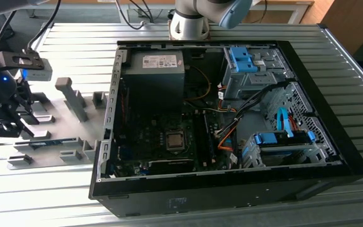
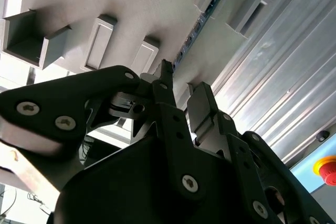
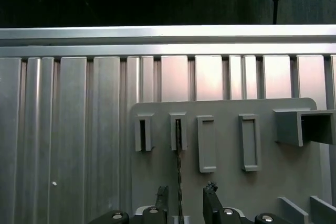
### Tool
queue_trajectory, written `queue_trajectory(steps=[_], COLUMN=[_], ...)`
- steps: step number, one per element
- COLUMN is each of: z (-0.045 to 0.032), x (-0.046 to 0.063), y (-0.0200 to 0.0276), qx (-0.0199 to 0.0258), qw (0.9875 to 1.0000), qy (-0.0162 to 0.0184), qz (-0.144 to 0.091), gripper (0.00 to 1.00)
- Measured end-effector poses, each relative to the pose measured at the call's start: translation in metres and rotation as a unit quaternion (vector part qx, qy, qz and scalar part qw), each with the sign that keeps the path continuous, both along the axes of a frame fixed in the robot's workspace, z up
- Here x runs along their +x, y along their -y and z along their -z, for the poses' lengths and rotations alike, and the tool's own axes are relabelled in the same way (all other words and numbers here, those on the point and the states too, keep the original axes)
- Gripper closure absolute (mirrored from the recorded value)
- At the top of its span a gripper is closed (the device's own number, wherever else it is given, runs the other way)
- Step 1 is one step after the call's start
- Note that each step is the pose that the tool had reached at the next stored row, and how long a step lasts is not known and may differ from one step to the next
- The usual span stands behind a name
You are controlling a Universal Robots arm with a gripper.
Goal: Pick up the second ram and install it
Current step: 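Pick up the second ram and move it above second insertion slot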
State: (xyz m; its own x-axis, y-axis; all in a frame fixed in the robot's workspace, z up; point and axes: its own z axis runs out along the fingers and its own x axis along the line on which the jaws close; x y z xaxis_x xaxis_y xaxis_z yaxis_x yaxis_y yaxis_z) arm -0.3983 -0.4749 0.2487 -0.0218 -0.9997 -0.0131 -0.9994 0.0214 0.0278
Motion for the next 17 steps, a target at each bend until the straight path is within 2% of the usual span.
queue_trajectory(steps=[17], z=[0.0007], x=[0.0001], y=[0.0001], qx=[-0.0003], qw=[1.0], qy=[0.0], qz=[-0.005], gripper=[0.61])
